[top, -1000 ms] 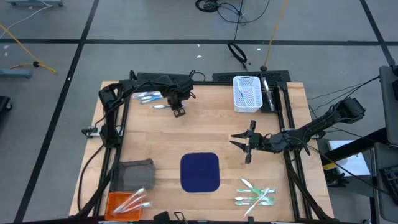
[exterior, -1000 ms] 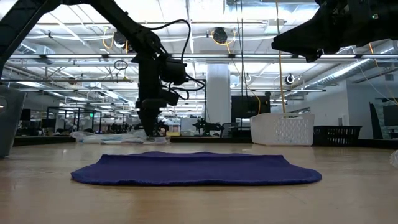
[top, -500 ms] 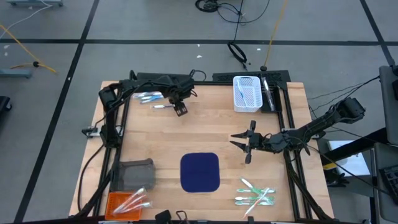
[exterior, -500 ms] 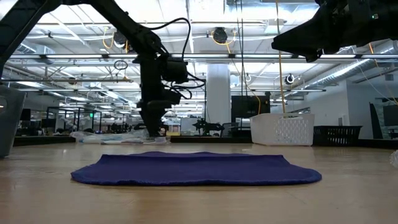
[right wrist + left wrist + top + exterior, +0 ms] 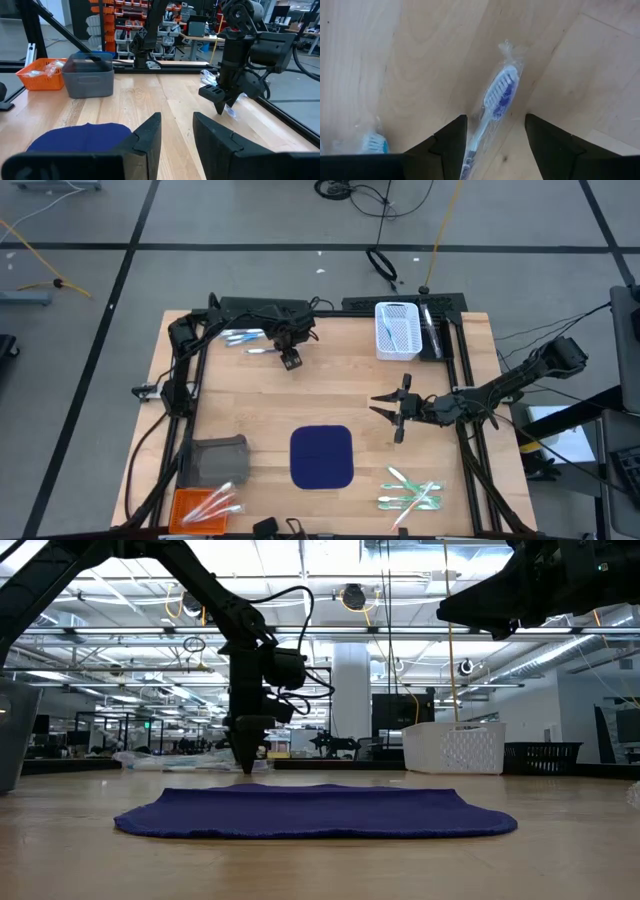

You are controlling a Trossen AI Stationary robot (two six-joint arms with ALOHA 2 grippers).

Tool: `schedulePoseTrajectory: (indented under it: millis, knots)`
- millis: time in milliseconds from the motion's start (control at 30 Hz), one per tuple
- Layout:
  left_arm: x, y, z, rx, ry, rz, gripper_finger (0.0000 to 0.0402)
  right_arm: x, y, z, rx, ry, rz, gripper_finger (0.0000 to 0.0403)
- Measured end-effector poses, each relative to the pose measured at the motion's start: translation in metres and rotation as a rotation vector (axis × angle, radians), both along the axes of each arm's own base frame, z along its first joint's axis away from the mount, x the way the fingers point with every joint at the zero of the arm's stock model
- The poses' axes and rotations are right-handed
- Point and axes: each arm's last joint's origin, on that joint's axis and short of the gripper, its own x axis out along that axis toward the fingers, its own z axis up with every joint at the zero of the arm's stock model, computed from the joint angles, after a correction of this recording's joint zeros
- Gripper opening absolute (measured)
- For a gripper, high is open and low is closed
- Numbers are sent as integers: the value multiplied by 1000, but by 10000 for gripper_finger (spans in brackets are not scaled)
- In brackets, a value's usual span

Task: Pick & Place Toothbrushes
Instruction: Put the violet toothbrush into the black basket

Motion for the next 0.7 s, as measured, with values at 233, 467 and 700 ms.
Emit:
schedulePoseTrajectory:
  millis: [233,467,700]
  knots:
    - [0,-1,-1,-11,-2,-19,107,0,0,0,0,0,0,105]
    - [2,-4,-2,-24,-6,-16,12,0,0,0,0,0,0,105]
    - [2,-12,8,-14,-18,22,3,0,0,0,0,0,-1,105]
